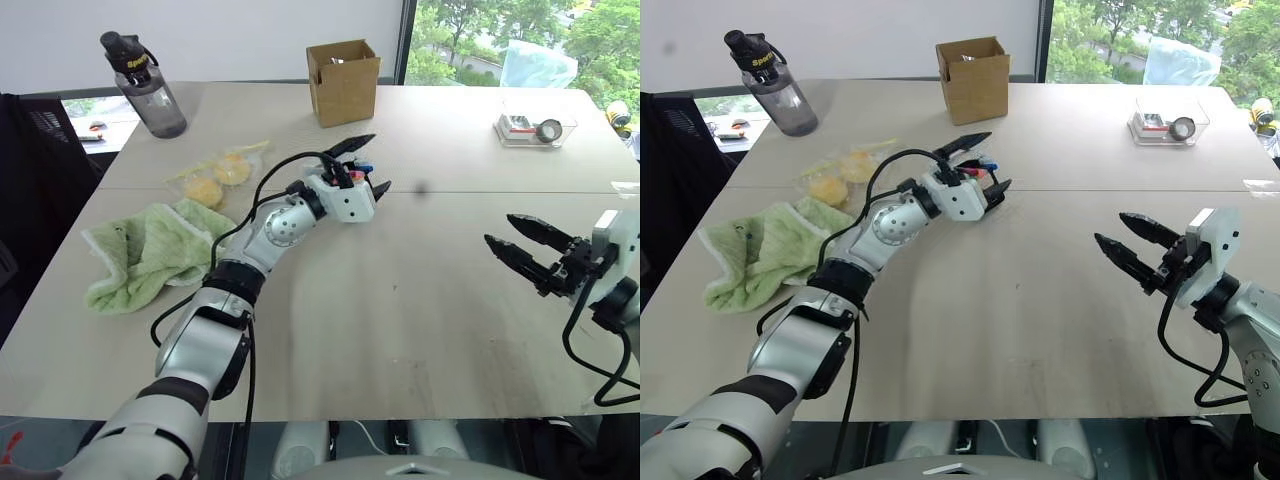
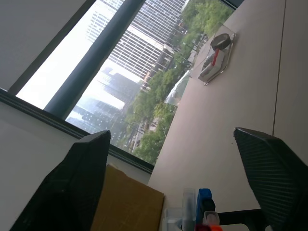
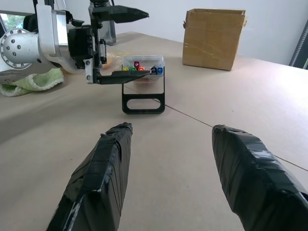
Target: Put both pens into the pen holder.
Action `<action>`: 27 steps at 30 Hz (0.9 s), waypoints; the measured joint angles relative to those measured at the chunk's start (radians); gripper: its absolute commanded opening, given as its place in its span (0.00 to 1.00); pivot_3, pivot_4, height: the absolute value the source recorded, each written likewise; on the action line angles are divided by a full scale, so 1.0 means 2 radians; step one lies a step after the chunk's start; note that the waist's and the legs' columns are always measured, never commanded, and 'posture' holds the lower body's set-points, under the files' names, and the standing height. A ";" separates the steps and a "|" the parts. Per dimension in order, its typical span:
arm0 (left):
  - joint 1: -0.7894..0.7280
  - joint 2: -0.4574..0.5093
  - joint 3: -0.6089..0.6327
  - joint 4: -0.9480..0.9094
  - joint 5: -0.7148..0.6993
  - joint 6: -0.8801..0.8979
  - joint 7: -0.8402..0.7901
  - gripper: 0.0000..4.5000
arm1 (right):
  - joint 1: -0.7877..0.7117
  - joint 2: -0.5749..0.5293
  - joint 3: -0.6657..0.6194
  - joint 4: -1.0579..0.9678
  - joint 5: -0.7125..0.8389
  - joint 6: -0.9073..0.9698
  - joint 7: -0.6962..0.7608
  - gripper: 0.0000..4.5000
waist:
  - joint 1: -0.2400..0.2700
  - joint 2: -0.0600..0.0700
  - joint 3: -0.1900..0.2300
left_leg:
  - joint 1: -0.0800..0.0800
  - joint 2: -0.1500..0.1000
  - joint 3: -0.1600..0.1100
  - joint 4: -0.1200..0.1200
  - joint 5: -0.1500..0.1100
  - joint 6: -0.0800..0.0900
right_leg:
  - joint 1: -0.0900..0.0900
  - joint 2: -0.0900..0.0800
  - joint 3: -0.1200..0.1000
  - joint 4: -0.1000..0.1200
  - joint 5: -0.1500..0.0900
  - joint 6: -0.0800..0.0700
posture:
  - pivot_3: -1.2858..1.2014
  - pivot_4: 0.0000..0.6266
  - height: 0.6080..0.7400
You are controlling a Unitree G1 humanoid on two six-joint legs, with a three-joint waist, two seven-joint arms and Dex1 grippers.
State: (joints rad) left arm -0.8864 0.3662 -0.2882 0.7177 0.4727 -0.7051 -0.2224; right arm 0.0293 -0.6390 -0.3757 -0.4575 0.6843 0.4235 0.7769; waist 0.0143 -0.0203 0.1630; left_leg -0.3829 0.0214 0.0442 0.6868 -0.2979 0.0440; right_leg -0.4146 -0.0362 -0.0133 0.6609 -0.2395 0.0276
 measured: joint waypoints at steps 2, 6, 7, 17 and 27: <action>0.000 0.002 0.000 0.000 0.000 0.000 0.004 1.00 | -0.001 0.000 0.000 0.000 0.000 0.000 0.000 0.63 | 0.000 0.000 0.000 | 0.000 0.000 0.000 0.000 0.000 0.000 | 0.000 0.000 0.000 0.000 0.000 0.000 | 0.52 0.24 0.97; 0.003 0.001 0.002 -0.005 -0.014 0.000 -0.005 1.00 | -0.002 0.000 0.003 0.001 -0.001 -0.001 0.001 0.63 | 0.000 0.000 0.000 | 0.000 0.000 0.000 0.000 0.000 0.000 | 0.000 0.000 0.000 0.000 0.000 0.000 | 0.52 0.24 0.97; 0.010 -0.001 0.004 -0.018 -0.041 0.005 -0.028 1.00 | -0.002 0.000 0.007 0.001 -0.004 -0.003 0.001 0.63 | 0.000 0.000 0.000 | 0.000 0.000 0.000 0.000 0.000 0.000 | 0.000 0.000 0.000 0.000 0.000 0.000 | 0.52 0.24 0.97; 0.270 0.053 0.070 -0.395 -0.469 0.393 -0.261 1.00 | 0.068 0.000 0.058 0.069 -0.104 -0.079 0.030 0.63 | -0.010 0.001 0.000 | 0.001 0.001 0.000 0.000 0.001 -0.001 | 0.001 -0.003 0.001 0.001 0.000 0.000 | 0.52 0.24 0.97; 0.483 0.123 0.151 -0.537 -0.529 0.557 -0.224 1.00 | 0.083 0.015 0.073 0.167 -0.143 -0.182 0.069 0.63 | -0.012 0.002 0.000 | 0.002 0.001 0.000 0.000 0.000 -0.001 | 0.001 -0.002 0.002 0.001 0.000 0.000 | 0.52 0.24 0.97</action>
State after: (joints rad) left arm 0.0791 0.6122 0.0128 -0.3567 -0.5859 0.4090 -0.6713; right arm 0.1959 -0.6099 -0.2291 -0.1228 0.3977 0.0595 0.9158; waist -0.0090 -0.0172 0.1621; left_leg -0.3781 0.0228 0.0444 0.6872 -0.2974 0.0429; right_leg -0.4116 -0.0408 -0.0102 0.6624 -0.2400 0.0270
